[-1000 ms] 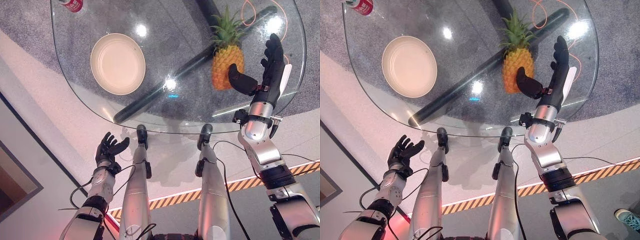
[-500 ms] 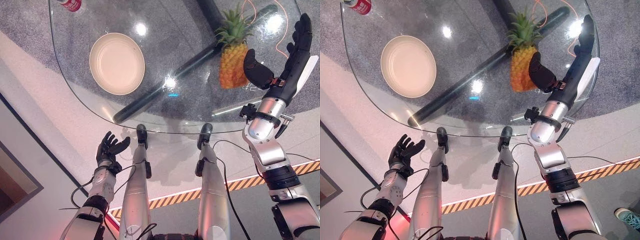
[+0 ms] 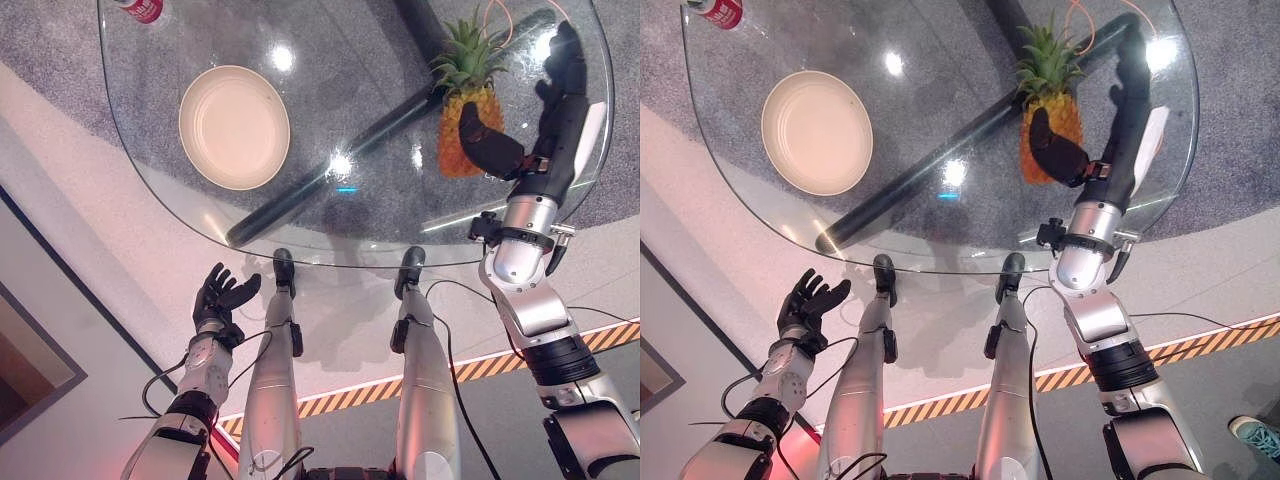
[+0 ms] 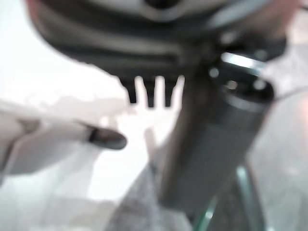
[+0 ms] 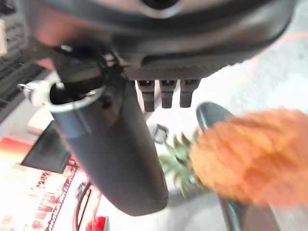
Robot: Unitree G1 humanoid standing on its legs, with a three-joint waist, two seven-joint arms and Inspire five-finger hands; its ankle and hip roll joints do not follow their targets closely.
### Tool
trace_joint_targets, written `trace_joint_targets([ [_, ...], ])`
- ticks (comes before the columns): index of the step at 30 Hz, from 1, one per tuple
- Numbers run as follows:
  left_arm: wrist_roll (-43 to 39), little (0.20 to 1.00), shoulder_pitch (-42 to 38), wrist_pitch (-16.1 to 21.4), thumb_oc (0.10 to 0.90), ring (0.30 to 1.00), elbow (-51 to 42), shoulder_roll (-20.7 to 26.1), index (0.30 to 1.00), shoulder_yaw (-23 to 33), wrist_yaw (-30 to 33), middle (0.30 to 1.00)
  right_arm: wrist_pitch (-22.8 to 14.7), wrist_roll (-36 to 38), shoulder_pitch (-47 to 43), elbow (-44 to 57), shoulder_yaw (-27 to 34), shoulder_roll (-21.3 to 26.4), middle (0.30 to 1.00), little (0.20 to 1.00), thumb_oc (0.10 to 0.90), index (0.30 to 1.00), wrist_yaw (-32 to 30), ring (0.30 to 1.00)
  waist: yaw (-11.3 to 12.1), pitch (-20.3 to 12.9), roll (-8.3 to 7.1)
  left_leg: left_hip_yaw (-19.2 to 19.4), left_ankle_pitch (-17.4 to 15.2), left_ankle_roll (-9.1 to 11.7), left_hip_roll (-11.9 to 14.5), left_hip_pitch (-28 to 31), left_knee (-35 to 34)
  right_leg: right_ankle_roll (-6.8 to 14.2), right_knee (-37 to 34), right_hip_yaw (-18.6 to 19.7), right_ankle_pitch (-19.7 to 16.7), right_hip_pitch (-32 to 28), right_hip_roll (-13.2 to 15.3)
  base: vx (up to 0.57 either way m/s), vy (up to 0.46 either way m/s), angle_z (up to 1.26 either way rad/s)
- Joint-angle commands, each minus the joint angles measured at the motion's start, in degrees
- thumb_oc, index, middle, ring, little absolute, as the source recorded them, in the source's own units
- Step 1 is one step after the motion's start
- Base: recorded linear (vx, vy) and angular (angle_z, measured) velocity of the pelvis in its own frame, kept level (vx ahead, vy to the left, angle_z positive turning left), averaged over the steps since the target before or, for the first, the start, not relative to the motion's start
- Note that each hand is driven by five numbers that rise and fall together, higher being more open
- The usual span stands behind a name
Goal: Pick up the fruit to the plate
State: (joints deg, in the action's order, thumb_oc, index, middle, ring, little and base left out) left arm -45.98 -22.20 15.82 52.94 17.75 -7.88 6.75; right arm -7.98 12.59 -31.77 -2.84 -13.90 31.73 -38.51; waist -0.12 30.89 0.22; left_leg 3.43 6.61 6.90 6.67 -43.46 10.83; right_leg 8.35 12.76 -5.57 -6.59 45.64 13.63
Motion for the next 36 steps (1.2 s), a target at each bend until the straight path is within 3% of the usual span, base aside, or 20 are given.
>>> trace_joint_targets([
  [1,0.1,0.900,4.5,3.1,0.800,0.900,1.6,0.9,0.900,0.9,0.4,0.900,-2.9,1.6,1.4,6.6,0.7,2.0,0.900,0.900,0.800,0.900,1.2,0.900,-0.8,-1.1,-0.65,-1.1,-3.5,-1.3,-2.8,-1.4,4.5,-0.6,1.0,-3.1,1.7,-0.5,-1.9,0.00,0.000,0.00],
  [13,-0.4,0.900,4.4,3.1,0.800,0.900,1.6,1.4,0.900,0.6,0.5,0.900,1.7,5.8,1.8,0.2,0.0,1.5,0.900,0.900,0.800,0.900,-0.8,0.900,-0.5,-1.1,-0.70,-1.0,-3.0,-1.5,-3.0,-1.2,3.6,-0.7,0.6,-3.5,1.3,-0.7,-1.9,0.00,0.000,0.00],
  [17,0.0,0.900,4.3,2.9,0.800,0.900,1.4,1.3,0.900,0.4,0.9,0.900,2.8,4.0,1.4,-0.9,0.6,1.1,0.900,0.900,0.800,0.900,-3.4,0.900,-0.3,-1.1,-0.75,-1.1,-3.0,-1.5,-3.0,-1.4,3.7,-0.7,0.7,-3.5,1.2,-0.5,-1.9,0.00,0.000,0.00],
  [24,0.3,0.900,4.3,2.6,0.800,0.900,0.8,0.8,0.900,0.1,1.3,0.900,7.8,-5.9,-0.7,-1.1,0.9,1.7,0.900,0.900,0.800,0.900,-10.8,0.900,0.0,-1.1,-0.36,-1.3,-3.2,-1.8,-3.1,-1.7,3.9,-0.6,1.0,-3.4,1.3,-0.1,-1.9,0.00,0.000,0.00],
  [30,0.5,0.900,4.0,2.2,0.800,0.900,0.8,0.8,0.900,0.1,1.2,0.900,10.8,-10.2,-2.4,-1.1,0.0,3.1,0.900,0.900,0.800,0.900,-11.6,0.900,0.1,-1.1,-0.08,-1.5,-3.3,-1.8,-3.1,-1.7,4.1,-0.4,1.2,-3.4,1.4,-0.1,-1.8,0.00,0.000,0.00],
  [36,0.5,0.900,4.0,2.2,0.800,0.900,1.0,0.9,0.900,0.2,0.7,0.900,12.0,-9.6,-2.7,-1.9,-1.3,3.6,0.900,0.900,0.800,0.900,-11.8,0.900,0.3,-1.1,0.13,-1.6,-3.5,-1.8,-3.1,-2.0,4.5,-0.5,1.4,-3.3,1.7,0.0,-1.7,0.00,0.000,0.00],
])
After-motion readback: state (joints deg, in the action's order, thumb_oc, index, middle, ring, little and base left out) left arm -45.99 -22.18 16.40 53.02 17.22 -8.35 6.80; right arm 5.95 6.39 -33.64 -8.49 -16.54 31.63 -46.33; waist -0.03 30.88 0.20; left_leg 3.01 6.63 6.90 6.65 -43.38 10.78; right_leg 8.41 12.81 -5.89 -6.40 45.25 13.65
